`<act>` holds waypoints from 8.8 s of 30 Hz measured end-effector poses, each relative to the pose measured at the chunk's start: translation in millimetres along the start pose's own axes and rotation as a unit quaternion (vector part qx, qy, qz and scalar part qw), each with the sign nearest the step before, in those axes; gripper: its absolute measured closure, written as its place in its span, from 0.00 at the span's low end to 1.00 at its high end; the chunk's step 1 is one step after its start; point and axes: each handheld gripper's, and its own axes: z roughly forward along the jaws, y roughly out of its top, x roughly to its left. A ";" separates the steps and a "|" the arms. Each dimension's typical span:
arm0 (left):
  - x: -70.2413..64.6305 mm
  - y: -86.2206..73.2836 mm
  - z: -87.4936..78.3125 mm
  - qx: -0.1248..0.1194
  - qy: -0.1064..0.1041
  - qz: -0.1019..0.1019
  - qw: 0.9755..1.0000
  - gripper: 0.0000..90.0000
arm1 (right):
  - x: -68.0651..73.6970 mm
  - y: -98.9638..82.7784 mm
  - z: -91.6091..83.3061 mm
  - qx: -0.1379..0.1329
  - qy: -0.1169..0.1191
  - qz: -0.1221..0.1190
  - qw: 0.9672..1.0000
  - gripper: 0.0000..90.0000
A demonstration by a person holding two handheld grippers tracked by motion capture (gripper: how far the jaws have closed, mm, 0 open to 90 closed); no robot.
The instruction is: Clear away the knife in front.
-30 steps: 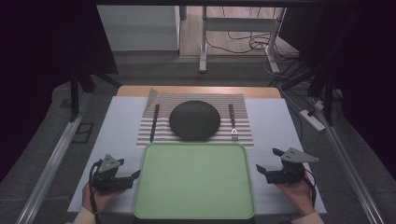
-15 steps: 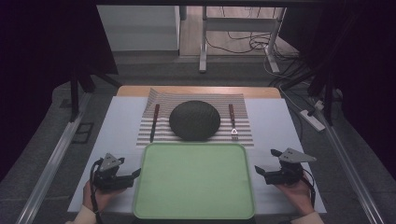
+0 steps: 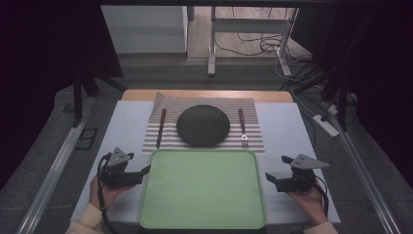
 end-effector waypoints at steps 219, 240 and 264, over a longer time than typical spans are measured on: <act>88.9 141.0 156.3 0.199 -0.053 0.101 0.973 0.30 | 1.2 -11.5 -3.0 0.014 0.014 0.009 1.000 0.09; 92.3 131.3 186.3 0.281 -0.070 0.097 0.952 0.48 | 0.9 -11.9 -2.7 0.022 0.017 0.007 1.000 0.09; 83.9 137.6 190.3 0.324 -0.074 0.131 0.934 0.86 | 1.7 -12.8 -0.6 0.034 0.017 0.004 0.999 0.09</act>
